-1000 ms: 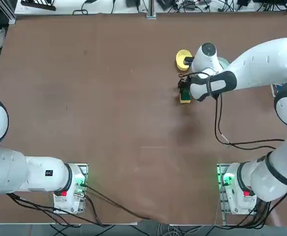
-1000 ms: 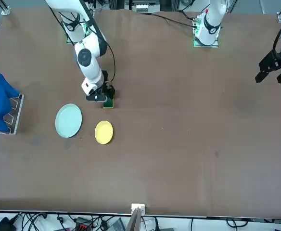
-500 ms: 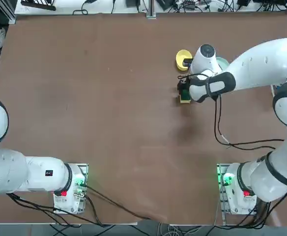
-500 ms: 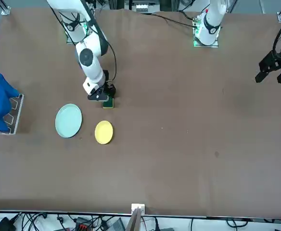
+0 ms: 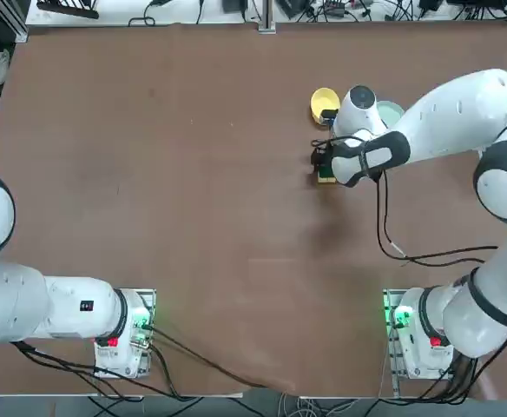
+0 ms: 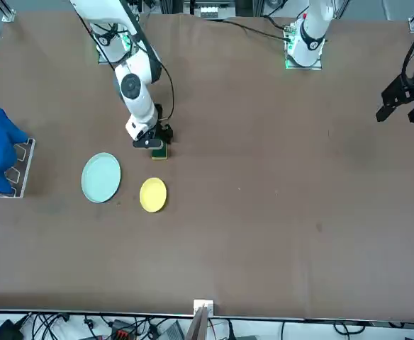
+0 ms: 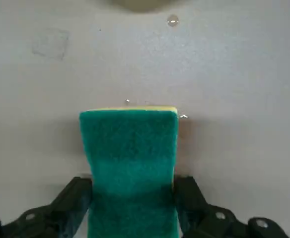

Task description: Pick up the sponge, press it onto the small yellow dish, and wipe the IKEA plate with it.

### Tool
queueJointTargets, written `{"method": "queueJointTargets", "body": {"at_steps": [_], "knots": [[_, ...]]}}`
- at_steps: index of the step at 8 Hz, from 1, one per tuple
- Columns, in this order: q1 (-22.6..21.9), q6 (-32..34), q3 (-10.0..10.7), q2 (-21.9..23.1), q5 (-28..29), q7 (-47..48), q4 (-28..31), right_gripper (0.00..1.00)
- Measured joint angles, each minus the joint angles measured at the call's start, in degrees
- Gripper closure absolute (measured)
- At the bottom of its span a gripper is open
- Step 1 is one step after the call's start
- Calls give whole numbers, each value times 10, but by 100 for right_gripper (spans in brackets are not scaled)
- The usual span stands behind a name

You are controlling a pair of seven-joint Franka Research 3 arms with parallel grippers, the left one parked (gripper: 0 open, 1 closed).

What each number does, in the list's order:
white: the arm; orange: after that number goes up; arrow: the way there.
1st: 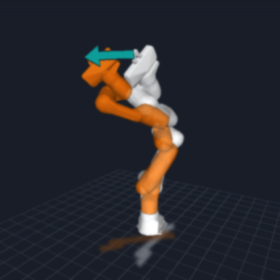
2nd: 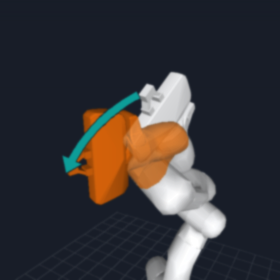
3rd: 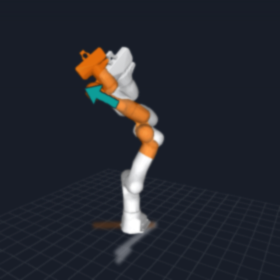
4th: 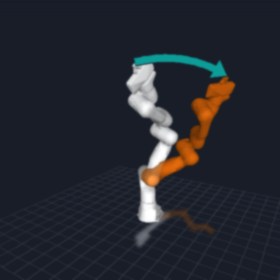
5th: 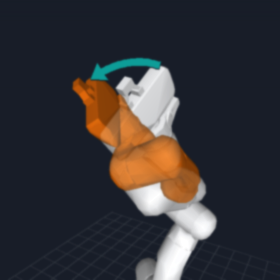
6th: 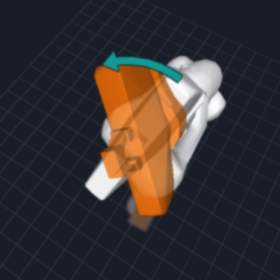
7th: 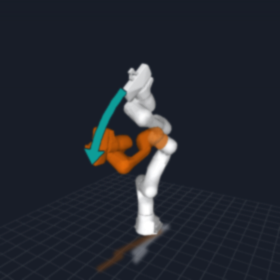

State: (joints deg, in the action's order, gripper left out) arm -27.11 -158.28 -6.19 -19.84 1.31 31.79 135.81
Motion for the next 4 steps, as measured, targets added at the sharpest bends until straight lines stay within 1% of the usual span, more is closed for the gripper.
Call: {"method": "queueJointTargets", "body": {"at_steps": [2, 4], "knots": [[0, 0, 1, 0, 0, 0, 0, 17], [0, 0, 3, 3, 0, 0, 0, 55]]}}
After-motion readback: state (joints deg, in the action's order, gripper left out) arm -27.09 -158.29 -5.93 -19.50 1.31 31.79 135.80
